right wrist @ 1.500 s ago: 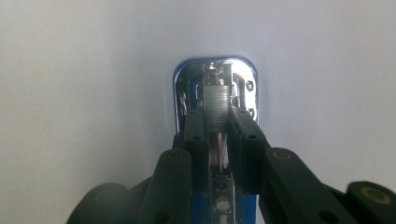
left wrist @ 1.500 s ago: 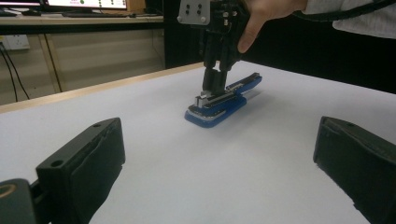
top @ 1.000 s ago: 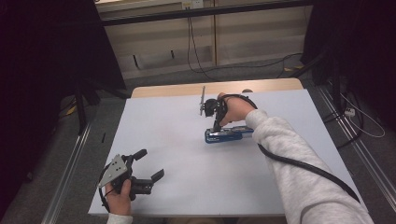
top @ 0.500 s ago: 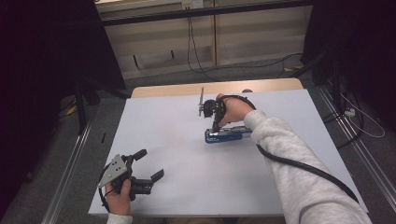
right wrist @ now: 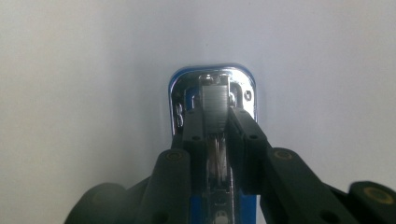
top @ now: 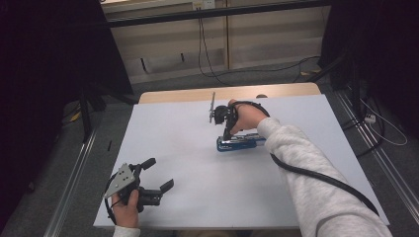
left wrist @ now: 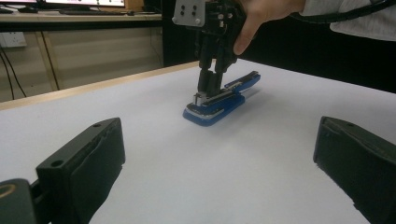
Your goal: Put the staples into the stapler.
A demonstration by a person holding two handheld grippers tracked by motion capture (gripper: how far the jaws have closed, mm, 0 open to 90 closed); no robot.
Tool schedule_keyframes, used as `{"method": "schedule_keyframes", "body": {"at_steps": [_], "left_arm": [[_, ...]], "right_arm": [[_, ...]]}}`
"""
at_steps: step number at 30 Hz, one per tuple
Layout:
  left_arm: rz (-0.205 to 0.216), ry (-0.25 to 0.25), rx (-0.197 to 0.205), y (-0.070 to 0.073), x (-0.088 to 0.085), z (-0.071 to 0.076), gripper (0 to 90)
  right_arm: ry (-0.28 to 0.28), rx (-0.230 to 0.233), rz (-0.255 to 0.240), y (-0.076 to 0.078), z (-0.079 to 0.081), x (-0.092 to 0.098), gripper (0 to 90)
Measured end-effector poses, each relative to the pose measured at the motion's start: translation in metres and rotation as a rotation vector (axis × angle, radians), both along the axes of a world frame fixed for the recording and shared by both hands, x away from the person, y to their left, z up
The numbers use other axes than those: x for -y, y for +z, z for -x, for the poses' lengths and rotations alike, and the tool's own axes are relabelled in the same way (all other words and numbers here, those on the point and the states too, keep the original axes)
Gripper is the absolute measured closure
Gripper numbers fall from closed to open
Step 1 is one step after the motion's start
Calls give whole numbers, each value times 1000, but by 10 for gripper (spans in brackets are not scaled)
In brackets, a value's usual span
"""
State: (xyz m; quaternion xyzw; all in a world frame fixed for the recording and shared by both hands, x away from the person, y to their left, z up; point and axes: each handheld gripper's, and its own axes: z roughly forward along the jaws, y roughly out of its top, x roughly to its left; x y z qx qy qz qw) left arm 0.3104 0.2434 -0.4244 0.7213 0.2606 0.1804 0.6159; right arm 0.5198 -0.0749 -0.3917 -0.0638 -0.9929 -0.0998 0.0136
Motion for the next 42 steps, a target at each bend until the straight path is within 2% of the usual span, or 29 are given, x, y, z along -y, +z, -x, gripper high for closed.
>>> {"method": "schedule_keyframes", "body": {"at_steps": [8,10,12,13,14,15,16,19,21,22,23,25,27,29,30,32,34,36,38,40,42], "left_arm": [[-16,8,8,0,-1,0,22],[0,1,-10,-1,0,0,21],[-10,-3,-17,-1,0,-1,21],[-9,-6,-15,-2,0,-2,21],[-11,3,-9,-1,1,-2,21],[-17,4,-8,-1,0,-2,22],[-5,1,-17,-1,1,-2,22],[1,20,-22,0,2,-2,21],[-4,17,-25,1,3,-3,20],[-12,18,-14,1,5,-4,20],[-17,13,-26,1,6,-4,21],[-8,10,-35,2,8,-5,21],[-18,5,-36,2,11,-5,21],[-27,2,-34,3,12,-6,21],[-14,-3,-41,3,14,-6,21],[-30,-7,-40,3,15,-8,21],[-32,-13,-57,3,18,-10,21],[-44,-15,-64,2,21,-10,21],[-57,-23,-63,3,24,-10,21],[-61,-26,-74,3,26,-11,21],[-65,-36,-83,3,28,-13,21]], "right_arm": [[-26,9,-55,4,3,5,688],[-40,4,-76,7,5,10,687],[-70,13,-116,10,7,16,669],[-87,4,-151,10,8,20,667],[-114,-9,-186,10,9,25,646],[-150,3,-225,9,12,33,589],[-150,3,-225,9,12,33,589],[-202,18,-269,8,17,43,508],[-214,24,-306,6,21,50,504],[-222,21,-310,4,23,54,484],[-232,29,-320,2,25,57,454],[-253,35,-339,-1,29,64,452],[-267,51,-353,-4,32,71,398],[-295,48,-377,-6,35,79,404],[-301,44,-382,-7,36,83,391],[-338,38,-407,-11,39,91,358],[-344,46,-417,-13,41,96,334],[-369,50,-411,-14,44,102,326],[-385,63,-430,-13,46,108,301],[-406,82,-405,-13,51,115,248],[-416,89,-403,-13,53,117,239]]}}
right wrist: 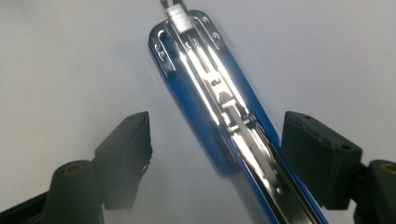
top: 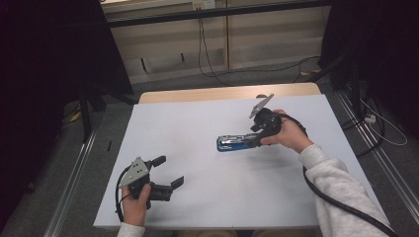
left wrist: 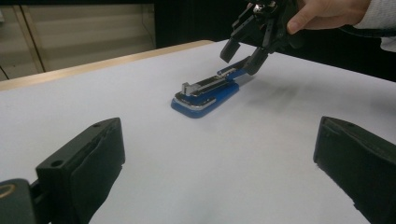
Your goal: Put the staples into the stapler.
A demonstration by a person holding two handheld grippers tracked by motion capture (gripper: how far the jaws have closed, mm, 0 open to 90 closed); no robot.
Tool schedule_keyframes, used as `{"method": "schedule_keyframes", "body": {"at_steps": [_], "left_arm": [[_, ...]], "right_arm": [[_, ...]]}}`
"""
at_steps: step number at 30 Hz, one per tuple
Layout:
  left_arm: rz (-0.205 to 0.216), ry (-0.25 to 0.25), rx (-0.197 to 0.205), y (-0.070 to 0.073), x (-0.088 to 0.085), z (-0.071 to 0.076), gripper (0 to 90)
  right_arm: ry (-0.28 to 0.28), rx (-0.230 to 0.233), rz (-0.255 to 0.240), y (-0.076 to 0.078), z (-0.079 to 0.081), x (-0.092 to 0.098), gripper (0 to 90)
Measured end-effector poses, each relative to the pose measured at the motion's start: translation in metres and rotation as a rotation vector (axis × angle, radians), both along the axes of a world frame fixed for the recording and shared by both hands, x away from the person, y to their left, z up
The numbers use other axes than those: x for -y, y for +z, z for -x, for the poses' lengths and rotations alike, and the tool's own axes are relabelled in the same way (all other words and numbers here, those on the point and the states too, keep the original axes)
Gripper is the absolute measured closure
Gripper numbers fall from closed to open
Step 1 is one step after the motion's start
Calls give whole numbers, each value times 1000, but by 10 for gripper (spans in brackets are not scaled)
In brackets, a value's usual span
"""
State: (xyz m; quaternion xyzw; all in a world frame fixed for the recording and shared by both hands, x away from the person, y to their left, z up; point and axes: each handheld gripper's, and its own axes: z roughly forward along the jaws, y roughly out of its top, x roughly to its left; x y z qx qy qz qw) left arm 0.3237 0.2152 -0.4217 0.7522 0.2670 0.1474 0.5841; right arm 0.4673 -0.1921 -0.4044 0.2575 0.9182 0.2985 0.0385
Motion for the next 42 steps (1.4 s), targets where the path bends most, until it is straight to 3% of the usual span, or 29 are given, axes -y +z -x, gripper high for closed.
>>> {"method": "schedule_keyframes", "body": {"at_steps": [4,6,8,13,16,22,30,34,38,39,42], "left_arm": [[-17,0,-28,-1,8,-4,21],[-16,-2,-42,-2,13,-7,21],[-5,1,-54,-3,16,-9,21],[-5,0,-64,-3,25,-15,21],[-1,-6,-74,-4,29,-19,21],[5,-8,-84,-5,36,-26,21],[20,9,-122,-6,47,-40,23],[10,34,-135,-5,53,-47,31],[23,37,-121,-3,61,-53,35],[20,43,-140,-5,64,-57,40],[1,47,-145,-7,68,-61,37]], "right_arm": [[-23,12,-14,1,8,9,197],[-38,24,2,0,12,14,185],[-60,23,-14,-1,15,20,165],[-101,43,-56,-2,23,35,159],[-129,61,-46,-2,28,42,135],[-130,82,-49,-2,33,48,133],[-198,118,-88,2,38,63,115],[-203,121,-84,1,40,66,115],[-222,124,-81,-3,40,73,115],[-219,124,-86,-3,40,74,115],[-232,126,-93,-3,41,80,112]]}}
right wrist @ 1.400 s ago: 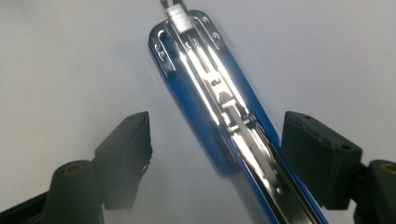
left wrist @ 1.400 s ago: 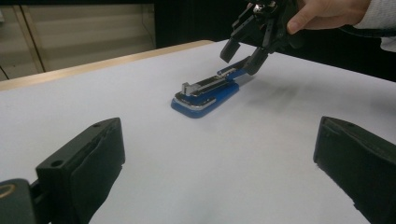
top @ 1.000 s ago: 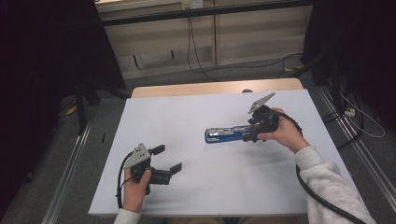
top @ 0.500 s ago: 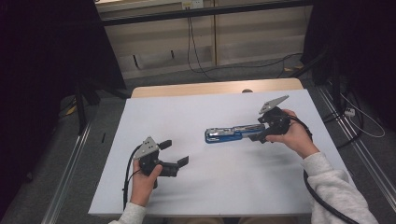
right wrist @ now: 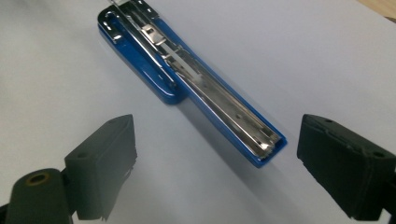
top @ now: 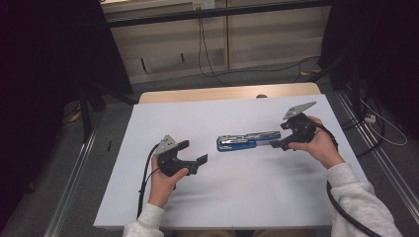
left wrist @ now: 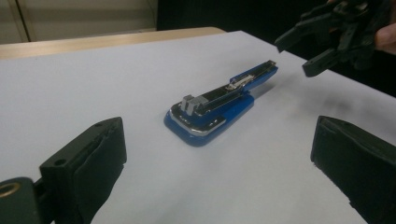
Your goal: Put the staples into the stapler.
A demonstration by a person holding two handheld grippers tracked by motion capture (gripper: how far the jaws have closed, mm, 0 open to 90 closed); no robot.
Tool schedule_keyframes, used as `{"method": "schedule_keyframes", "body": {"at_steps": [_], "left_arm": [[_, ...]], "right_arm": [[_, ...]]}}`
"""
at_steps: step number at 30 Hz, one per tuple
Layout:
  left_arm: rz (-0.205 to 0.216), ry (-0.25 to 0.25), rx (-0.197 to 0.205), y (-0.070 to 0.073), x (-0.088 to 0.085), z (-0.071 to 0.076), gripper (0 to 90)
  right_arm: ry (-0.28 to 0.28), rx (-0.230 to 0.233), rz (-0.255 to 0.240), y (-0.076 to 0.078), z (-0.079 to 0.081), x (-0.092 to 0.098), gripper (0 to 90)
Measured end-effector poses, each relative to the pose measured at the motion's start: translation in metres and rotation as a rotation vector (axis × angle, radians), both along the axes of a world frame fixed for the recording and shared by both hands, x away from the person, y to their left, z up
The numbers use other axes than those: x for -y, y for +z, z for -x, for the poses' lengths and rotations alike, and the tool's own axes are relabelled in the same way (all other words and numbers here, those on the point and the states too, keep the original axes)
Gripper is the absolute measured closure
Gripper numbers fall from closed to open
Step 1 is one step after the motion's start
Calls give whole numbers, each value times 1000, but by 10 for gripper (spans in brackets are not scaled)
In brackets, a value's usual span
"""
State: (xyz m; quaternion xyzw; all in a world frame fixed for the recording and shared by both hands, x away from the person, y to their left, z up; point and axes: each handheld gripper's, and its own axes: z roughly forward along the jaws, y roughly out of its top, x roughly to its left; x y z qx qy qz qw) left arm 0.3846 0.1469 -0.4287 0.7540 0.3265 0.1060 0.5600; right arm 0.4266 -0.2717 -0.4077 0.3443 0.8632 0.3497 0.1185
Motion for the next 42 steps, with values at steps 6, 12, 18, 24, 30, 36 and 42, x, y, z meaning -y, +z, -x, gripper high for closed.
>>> {"method": "schedule_keyframes", "body": {"at_steps": [6,12,18,24,30,36,42], "left_arm": [[-9,3,-24,-3,10,-10,36],[-38,-3,-37,-5,19,-18,35],[-48,-17,-46,-7,27,-22,36],[-63,-17,-48,-8,32,-27,39],[-88,-15,-51,-11,33,-29,41],[-88,-15,-50,-11,35,-33,44],[-102,-16,-54,-15,39,-37,47]], "right_arm": [[-22,11,-17,2,2,9,108],[-40,5,-24,0,2,16,106],[-46,11,-33,1,2,20,106],[-52,16,-34,2,3,24,106],[-64,7,-37,-1,4,30,106],[-76,5,-41,-2,4,34,105],[-79,8,-42,-1,5,36,104]]}}
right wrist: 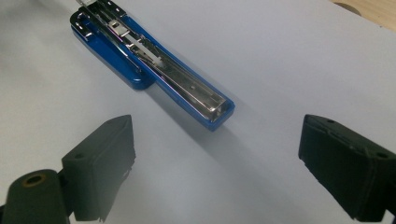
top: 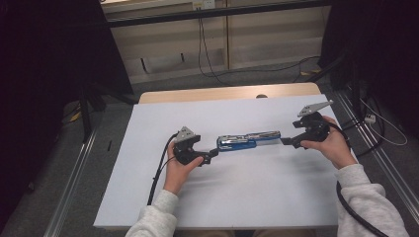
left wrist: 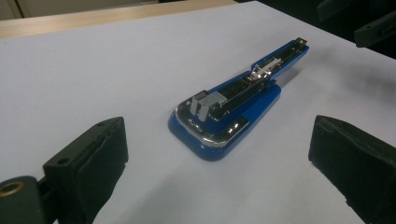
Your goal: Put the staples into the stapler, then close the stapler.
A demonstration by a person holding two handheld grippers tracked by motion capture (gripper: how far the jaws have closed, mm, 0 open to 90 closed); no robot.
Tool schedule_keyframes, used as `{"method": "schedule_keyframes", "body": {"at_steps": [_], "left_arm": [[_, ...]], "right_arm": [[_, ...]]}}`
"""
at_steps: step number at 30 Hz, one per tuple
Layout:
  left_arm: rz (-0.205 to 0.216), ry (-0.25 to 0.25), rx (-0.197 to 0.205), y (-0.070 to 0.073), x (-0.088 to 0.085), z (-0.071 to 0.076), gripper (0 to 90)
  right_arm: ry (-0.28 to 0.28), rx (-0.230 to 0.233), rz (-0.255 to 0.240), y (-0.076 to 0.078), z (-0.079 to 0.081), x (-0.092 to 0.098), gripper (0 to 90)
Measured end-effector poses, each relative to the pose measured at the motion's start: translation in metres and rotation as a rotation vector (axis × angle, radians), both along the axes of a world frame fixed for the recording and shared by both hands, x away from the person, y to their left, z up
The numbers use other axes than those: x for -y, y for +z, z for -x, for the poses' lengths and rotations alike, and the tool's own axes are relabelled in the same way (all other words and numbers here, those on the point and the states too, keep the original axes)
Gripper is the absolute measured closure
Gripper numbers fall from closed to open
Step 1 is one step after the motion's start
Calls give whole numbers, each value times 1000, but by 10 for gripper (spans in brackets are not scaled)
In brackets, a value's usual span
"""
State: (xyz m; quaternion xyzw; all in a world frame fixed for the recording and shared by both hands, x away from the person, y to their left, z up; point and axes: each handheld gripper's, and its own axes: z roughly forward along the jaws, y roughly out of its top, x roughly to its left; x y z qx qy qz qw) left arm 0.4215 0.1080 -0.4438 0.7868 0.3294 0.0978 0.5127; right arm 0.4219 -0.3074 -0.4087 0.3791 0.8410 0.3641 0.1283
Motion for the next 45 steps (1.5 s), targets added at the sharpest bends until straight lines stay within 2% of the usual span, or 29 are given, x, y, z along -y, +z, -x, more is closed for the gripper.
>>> {"method": "schedule_keyframes", "body": {"at_steps": [9,15,16,18,20,22,25,26,27,28,29,30,31,32,33,34,35,37,41,43,45], "left_arm": [[-16,5,-2,-1,1,-3,47],[-9,9,-1,-2,2,-6,48],[-22,12,-2,-2,2,-7,49],[-16,15,-6,-3,3,-7,49],[-35,8,-3,-3,3,-8,53],[-32,14,-5,-4,3,-8,70],[-57,8,5,-5,4,-8,114],[-68,11,6,-5,4,-8,183],[-67,9,5,-5,4,-8,183],[-67,12,6,-5,5,-9,220],[-84,26,11,-4,5,-9,255],[-92,24,15,-4,5,-10,316],[-87,24,2,-5,7,-10,393],[-103,30,0,-5,8,-11,430],[-136,33,13,-5,8,-12,485],[-143,35,-1,-6,9,-12,570],[-146,38,-13,-7,10,-13,585],[-145,39,-36,-9,11,-14,698],[-166,36,-63,-12,16,-16,814],[-168,36,-74,-13,18,-17,842],[-189,37,-79,-14,19,-18,862]], "right_arm": [[-15,-8,-4,-2,-1,6,104],[-20,4,-5,0,-1,7,104],[-24,2,-8,-1,-1,8,104],[-23,-2,-6,-2,-1,8,104],[-26,-5,-1,-3,-1,9,104],[-31,-6,-1,-3,-1,10,106],[-37,-2,-5,-2,0,12,107],[-41,2,-3,-2,0,12,107],[-41,2,-3,-2,0,12,107],[-41,3,-2,-2,0,12,107],[-43,3,-6,-2,-1,12,107],[-46,4,-6,-2,-1,12,108],[-46,3,-3,-2,-1,12,109],[-46,5,0,-2,-1,12,110],[-50,4,-1,-3,-1,13,110],[-51,2,-2,-3,-1,13,110],[-48,1,-2,-4,-1,13,110],[-53,-2,12,-6,-1,14,112],[-64,-15,6,-9,-1,17,113],[-68,-19,5,-11,-1,18,121],[-69,-24,9,-13,-1,18,134]]}}
